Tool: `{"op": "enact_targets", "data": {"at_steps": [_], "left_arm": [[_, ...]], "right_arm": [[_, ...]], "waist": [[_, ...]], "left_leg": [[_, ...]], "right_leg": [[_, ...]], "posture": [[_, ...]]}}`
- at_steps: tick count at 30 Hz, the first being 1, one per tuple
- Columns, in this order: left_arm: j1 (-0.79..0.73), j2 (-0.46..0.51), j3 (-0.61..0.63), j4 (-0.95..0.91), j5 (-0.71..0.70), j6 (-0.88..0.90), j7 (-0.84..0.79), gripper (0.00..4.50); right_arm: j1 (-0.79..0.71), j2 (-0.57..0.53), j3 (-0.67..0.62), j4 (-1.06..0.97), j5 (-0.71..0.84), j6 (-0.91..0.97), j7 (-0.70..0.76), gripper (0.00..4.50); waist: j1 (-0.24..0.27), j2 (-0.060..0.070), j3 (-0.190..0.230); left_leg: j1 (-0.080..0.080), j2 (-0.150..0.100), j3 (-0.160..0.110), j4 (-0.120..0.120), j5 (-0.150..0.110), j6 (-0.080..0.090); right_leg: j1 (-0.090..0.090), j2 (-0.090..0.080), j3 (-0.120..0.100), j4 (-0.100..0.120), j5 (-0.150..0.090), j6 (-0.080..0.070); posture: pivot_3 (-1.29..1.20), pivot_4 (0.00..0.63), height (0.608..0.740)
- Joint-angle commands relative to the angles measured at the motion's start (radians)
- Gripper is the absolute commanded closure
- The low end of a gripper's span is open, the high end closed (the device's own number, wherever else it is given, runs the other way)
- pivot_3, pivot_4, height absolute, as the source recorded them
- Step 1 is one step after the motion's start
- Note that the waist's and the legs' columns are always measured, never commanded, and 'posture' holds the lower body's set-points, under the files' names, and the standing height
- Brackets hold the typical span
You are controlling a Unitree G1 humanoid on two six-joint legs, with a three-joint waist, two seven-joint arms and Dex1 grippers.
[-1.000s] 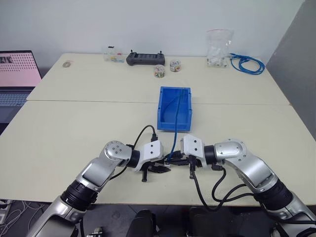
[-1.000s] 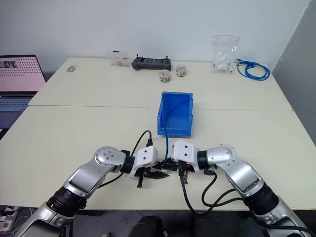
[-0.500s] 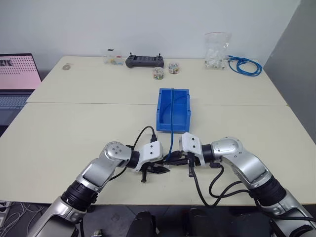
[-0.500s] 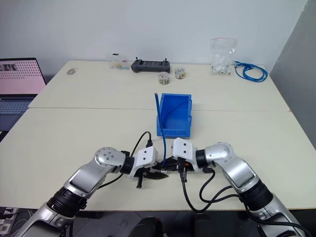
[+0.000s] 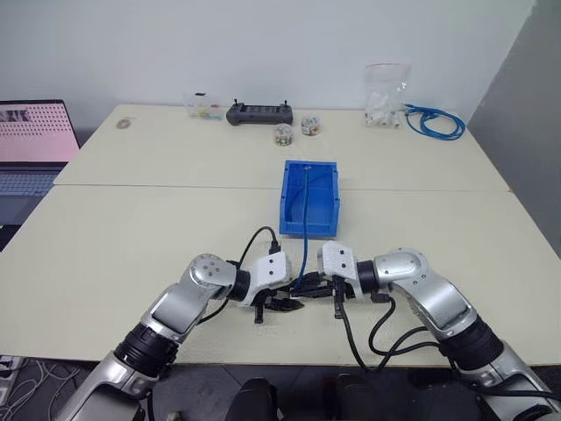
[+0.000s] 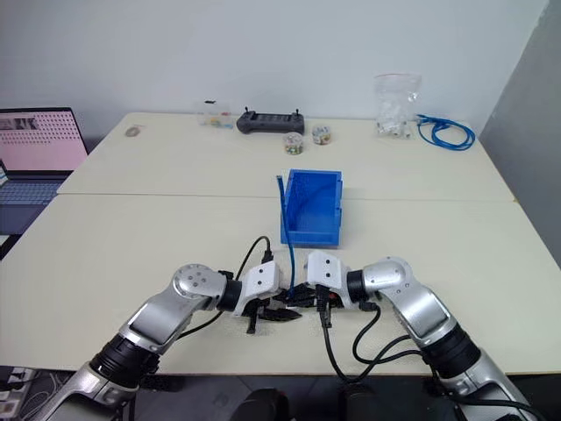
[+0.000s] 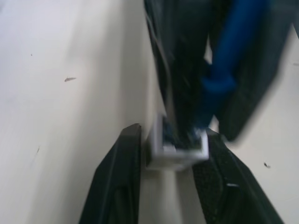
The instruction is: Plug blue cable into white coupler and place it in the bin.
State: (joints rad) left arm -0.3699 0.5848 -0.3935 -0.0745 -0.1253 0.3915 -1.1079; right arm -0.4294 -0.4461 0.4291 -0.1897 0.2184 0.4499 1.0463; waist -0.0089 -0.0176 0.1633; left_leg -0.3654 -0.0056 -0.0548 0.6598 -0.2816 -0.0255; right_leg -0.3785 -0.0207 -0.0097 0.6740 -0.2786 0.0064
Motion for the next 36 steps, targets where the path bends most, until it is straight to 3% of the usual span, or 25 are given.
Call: {"op": "enact_targets", "data": {"at_steps": [1, 8, 12, 17, 22, 24, 25, 28, 32, 36], "left_arm": [[0.028, 0.031, 0.091, -0.051, -0.026, 0.013, 0.038, 2.01], [0.127, 0.131, 0.328, -0.239, -0.113, 0.125, 0.124, 0.6], [0.132, 0.157, 0.416, -0.34, -0.164, 0.238, 0.175, 0.01], [0.074, 0.16, 0.415, -0.366, -0.185, 0.312, 0.222, 0.0], [-0.009, 0.142, 0.389, -0.328, -0.177, 0.3, 0.25, 0.0], [-0.03, 0.14, 0.375, -0.315, -0.172, 0.289, 0.25, 0.0], [-0.037, 0.14, 0.37, -0.311, -0.171, 0.287, 0.249, 0.0], [-0.046, 0.142, 0.362, -0.3, -0.172, 0.282, 0.249, 0.0], [-0.051, 0.143, 0.365, -0.29, -0.178, 0.28, 0.251, 0.0], [-0.057, 0.144, 0.373, -0.257, -0.178, 0.279, 0.255, 0.0]], "right_arm": [[0.019, 0.026, -0.065, -0.054, 0.066, 0.079, -0.046, 4.44], [0.003, 0.043, -0.236, -0.17, 0.199, 0.215, -0.148, 4.45], [-0.139, 0.111, -0.392, -0.089, 0.285, 0.268, -0.26, 4.45], [-0.38, 0.178, -0.445, 0.258, 0.218, 0.17, -0.354, 4.45], [-0.649, 0.195, -0.412, 0.741, 0.098, 0.081, -0.383, 4.45], [-0.742, 0.182, -0.383, 0.901, 0.051, 0.051, -0.339, 3.75], [-0.777, 0.165, -0.369, 0.953, 0.031, 0.038, -0.303, 3.72], [-0.832, 0.113, -0.346, 1.034, -0.01, 0.005, -0.212, 2.91], [-0.829, 0.022, -0.323, 1.016, -0.041, 0.007, -0.098, 2.13], [-0.714, -0.1, -0.273, 0.89, -0.091, -0.006, 0.018, 1.04]], "waist": [[0.0, 0.0, 0.001], [-0.016, 0.001, 0.006], [-0.018, 0.0, 0.013], [-0.02, 0.0, 0.018], [-0.02, 0.0, 0.02], [-0.021, 0.0, 0.02], [-0.021, 0.0, 0.02], [-0.02, 0.0, 0.02], [-0.017, 0.0, 0.02], [-0.015, 0.0, 0.02]], "left_leg": [[-0.001, 0.0, 0.0, 0.0, 0.0, 0.0], [-0.012, 0.001, -0.002, 0.001, 0.0, 0.0], [-0.013, 0.0, -0.002, 0.002, 0.0, 0.0], [-0.012, 0.0, -0.002, 0.001, 0.0, -0.001], [-0.017, 0.0, 0.001, 0.001, 0.001, -0.001], [-0.019, -0.001, 0.003, 0.002, 0.001, -0.001], [-0.023, -0.001, 0.004, 0.002, 0.001, -0.001], [-0.029, 0.0, 0.004, 0.002, 0.002, -0.003], [-0.034, 0.0, 0.004, 0.003, 0.002, -0.003], [-0.034, -0.001, 0.005, 0.003, 0.001, -0.001]], "right_leg": [[-0.001, 0.0, 0.0, 0.0, 0.0, 0.0], [-0.013, 0.0, -0.001, 0.004, 0.001, -0.001], [-0.013, -0.001, -0.001, 0.004, 0.0, 0.0], [-0.013, 0.0, -0.001, 0.004, 0.002, -0.002], [-0.018, 0.0, 0.001, 0.006, 0.004, -0.005], [-0.022, -0.001, 0.002, 0.006, 0.004, -0.006], [-0.026, -0.001, 0.003, 0.007, 0.004, -0.006], [-0.03, -0.001, 0.002, 0.006, 0.004, -0.006], [-0.033, -0.002, 0.001, 0.004, 0.004, -0.006], [-0.033, -0.003, 0.001, 0.003, 0.004, -0.006]], "posture": [[0.0, 0.15, 0.74], [0.0, 0.15, 0.74], [0.0, 0.15, 0.74], [0.0, 0.15, 0.74], [0.0, 0.15, 0.74], [0.0, 0.15, 0.74], [0.0, 0.15, 0.74], [0.0, 0.15, 0.74], [0.0, 0.15, 0.74], [0.0, 0.15, 0.74]]}}
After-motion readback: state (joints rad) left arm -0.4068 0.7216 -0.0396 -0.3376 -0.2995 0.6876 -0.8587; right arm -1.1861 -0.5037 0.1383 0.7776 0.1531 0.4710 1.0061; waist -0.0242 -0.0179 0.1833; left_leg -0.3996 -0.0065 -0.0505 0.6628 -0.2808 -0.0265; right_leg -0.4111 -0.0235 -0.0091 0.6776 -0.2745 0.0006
